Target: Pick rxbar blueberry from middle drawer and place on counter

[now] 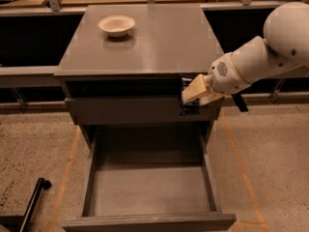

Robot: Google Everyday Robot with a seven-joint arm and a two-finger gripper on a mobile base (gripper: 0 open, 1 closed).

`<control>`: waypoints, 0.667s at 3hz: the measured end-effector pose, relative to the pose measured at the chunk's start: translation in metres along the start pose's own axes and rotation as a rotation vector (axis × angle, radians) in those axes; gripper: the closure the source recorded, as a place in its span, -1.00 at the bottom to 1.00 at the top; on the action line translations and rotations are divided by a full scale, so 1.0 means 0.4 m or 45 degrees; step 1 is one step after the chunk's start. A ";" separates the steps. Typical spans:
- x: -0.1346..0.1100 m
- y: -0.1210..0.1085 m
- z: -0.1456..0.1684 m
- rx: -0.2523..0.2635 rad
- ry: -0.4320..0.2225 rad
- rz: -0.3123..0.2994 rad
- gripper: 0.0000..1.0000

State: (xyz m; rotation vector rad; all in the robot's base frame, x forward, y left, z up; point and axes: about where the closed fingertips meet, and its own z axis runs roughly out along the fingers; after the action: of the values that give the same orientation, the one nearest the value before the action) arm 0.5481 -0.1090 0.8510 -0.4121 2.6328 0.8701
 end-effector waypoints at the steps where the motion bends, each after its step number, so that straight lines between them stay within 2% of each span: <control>1: -0.009 -0.011 0.022 -0.022 -0.035 0.029 1.00; 2: -0.087 -0.017 0.060 -0.039 -0.122 0.009 1.00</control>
Offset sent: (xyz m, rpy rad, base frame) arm 0.0910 0.0325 0.0013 0.1106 -0.1712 -0.0705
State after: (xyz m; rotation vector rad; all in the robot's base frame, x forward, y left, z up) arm 0.5873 -0.0935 0.8432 -0.3605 2.5380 0.9107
